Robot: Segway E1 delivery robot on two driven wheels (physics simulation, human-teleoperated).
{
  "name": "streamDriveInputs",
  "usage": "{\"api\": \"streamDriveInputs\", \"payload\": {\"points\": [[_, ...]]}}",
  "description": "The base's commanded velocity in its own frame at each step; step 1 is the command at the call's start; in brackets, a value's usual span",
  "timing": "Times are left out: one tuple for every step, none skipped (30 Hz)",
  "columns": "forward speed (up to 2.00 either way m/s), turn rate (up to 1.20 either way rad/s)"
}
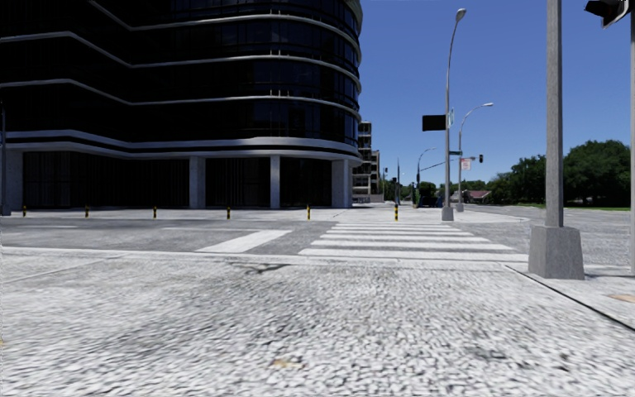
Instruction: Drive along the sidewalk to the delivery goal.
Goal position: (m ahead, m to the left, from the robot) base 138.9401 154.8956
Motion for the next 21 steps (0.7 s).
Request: {"api": "streamDriveInputs", "payload": {"points": [[2.0,0.0],[2.0,0.0],[2.0,0.0],[2.0,0.0],[2.0,0.0],[2.0,0.0],[2.0,0.0],[2.0,0.0],[2.0,0.0],[2.0,0.0],[2.0,0.0],[2.0,0.0],[2.0,0.0],[2.0,0.0],[2.0,0.0],[2.0,0.0],[2.0,0.0],[2.0,0.0],[2.0,0.0],[2.0,0.0],[2.0,0.0]]}}
